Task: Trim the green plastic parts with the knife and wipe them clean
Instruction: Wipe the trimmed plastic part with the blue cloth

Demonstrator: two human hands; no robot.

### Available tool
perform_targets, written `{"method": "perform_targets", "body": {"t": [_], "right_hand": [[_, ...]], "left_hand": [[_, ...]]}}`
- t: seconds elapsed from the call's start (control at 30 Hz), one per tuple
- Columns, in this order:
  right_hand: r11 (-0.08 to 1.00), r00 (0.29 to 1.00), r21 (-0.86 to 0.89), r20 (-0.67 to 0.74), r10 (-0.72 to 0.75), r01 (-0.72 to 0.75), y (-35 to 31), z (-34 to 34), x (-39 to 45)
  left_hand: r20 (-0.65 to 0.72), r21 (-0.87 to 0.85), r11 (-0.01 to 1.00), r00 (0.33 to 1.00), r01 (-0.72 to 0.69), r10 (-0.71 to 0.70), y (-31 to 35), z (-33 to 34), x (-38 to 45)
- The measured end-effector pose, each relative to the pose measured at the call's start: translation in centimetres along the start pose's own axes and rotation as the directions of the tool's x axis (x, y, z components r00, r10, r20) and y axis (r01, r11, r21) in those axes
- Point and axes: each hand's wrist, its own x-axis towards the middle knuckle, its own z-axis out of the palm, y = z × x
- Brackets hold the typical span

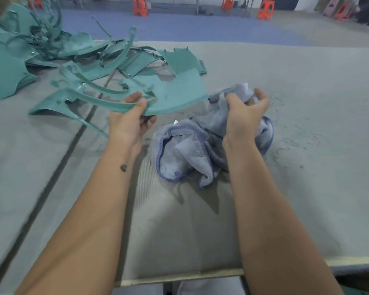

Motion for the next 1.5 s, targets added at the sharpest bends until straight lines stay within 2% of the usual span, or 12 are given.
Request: {"method": "perform_targets", "body": {"t": [0.17,0.3,0.63,0.8,0.9,1.0,1.03,1.13,1.23,1.33,1.43,1.5], "right_hand": [[0.969,0.968,-0.001,-0.025,-0.248,0.248,-0.7,-0.5,0.0],[0.905,0.934,-0.232,0.082,-0.347,0.357,-0.5,-0.6,0.2],[0.894,0.973,-0.387,0.124,-0.193,0.227,-0.3,-0.8,0.8],[0.608,0.750,-0.440,0.403,-0.524,0.661,-0.4,-0.1,-1.5],[0.585,0.792,-0.581,0.581,-0.188,0.566,0.2,1.0,-2.1],[0.094,0.733,-0.730,0.680,-0.005,0.677,1.0,1.0,-1.6],[0.052,0.717,-0.716,0.696,-0.020,0.696,0.9,0.9,-1.5],[0.187,0.769,-0.747,0.628,-0.115,0.638,0.8,0.8,-1.3],[0.340,0.857,-0.806,0.359,-0.369,0.484,0.6,0.3,-0.7],[0.427,0.751,-0.728,0.180,-0.636,0.536,-0.4,-0.6,-0.7],[0.544,0.737,-0.530,0.266,-0.621,0.650,-1.1,-0.3,-1.4],[0.494,0.689,-0.485,0.436,-0.579,0.722,-1.3,0.4,-2.5]], "left_hand": [[-0.055,0.033,0.999,0.998,0.001,0.001,0.4,-0.9,0.4],[-0.181,0.064,0.994,0.978,-0.089,0.100,0.7,-1.5,0.6],[-0.376,0.008,0.936,0.866,-0.352,0.329,0.4,-1.1,0.9],[-0.371,-0.092,0.953,0.898,-0.288,0.236,0.2,-0.9,1.0],[-0.361,-0.210,0.949,0.921,-0.235,0.148,0.2,-0.6,0.9],[-0.344,-0.356,0.913,0.936,-0.201,0.072,0.3,-0.7,0.9],[-0.318,-0.424,0.887,0.947,-0.181,0.041,0.5,-0.9,0.9],[-0.295,-0.433,0.891,0.956,-0.137,0.004,1.2,-1.7,1.3],[-0.277,-0.055,0.994,0.958,-0.089,0.071,1.6,-2.4,1.6],[-0.083,0.215,0.977,0.996,-0.004,0.022,1.5,-2.7,1.3],[0.018,0.250,0.968,0.999,0.030,-0.035,1.1,-2.3,0.9],[0.025,0.133,0.990,0.998,0.053,-0.057,0.8,-1.6,0.7]]}}
